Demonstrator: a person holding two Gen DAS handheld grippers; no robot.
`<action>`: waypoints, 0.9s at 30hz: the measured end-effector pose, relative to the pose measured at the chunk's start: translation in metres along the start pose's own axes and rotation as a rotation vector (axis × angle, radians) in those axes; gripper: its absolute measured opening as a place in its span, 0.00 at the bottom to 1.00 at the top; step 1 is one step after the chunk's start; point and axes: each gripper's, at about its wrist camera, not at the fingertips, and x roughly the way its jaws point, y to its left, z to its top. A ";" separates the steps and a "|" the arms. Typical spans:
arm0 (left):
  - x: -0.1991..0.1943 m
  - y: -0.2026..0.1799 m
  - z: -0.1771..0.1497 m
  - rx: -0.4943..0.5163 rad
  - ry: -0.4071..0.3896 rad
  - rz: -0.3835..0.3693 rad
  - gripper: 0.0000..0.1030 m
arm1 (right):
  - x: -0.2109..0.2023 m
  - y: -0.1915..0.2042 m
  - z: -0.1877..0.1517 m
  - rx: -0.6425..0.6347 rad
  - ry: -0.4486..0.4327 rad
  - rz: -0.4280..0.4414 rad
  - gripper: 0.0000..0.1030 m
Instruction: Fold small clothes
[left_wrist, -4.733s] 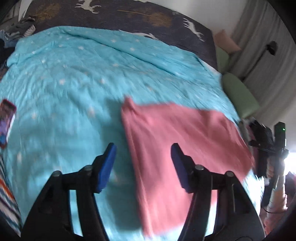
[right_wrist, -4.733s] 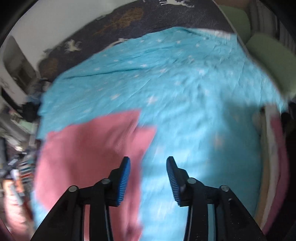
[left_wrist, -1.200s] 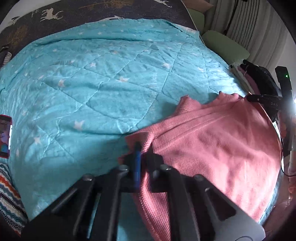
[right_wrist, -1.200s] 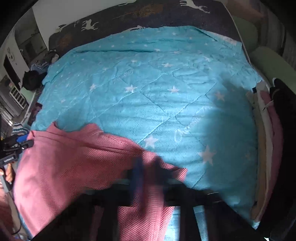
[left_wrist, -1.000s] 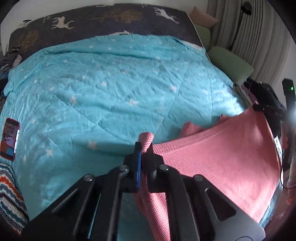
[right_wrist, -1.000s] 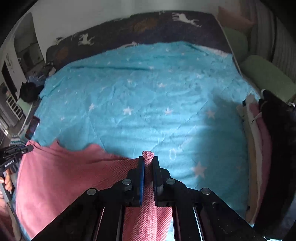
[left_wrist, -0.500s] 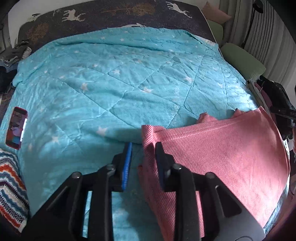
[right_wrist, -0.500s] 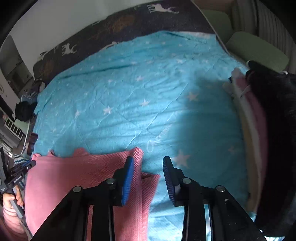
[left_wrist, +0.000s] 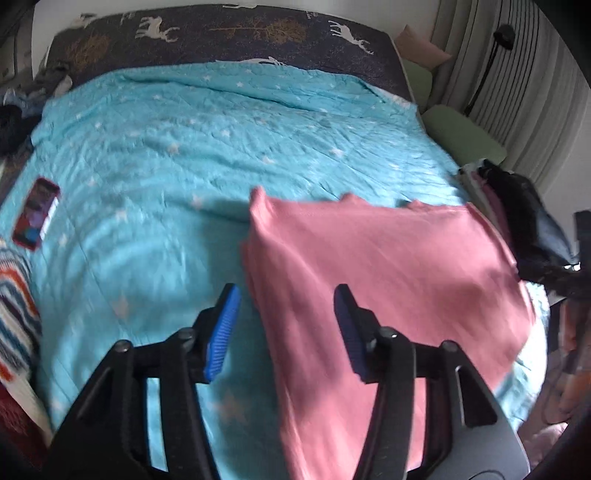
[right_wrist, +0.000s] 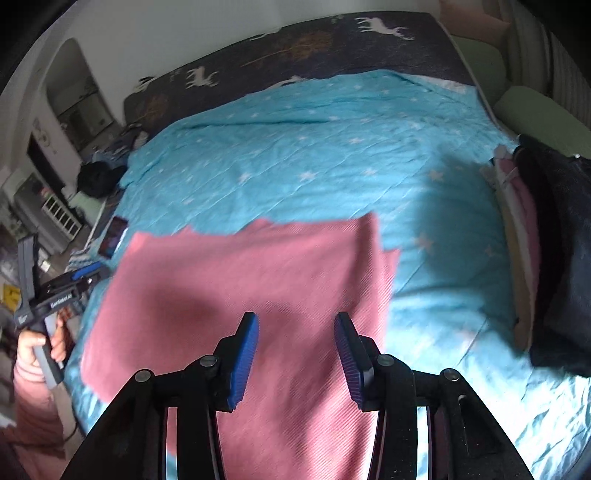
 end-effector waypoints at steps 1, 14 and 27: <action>-0.002 0.001 -0.010 -0.013 0.011 -0.026 0.58 | 0.003 0.001 -0.010 -0.005 0.024 0.004 0.46; -0.032 0.034 -0.086 -0.231 0.072 -0.130 0.56 | -0.019 0.006 -0.043 0.046 -0.011 -0.053 0.47; -0.028 0.011 -0.104 -0.180 0.099 -0.224 0.37 | -0.020 -0.035 -0.087 0.250 0.051 0.003 0.56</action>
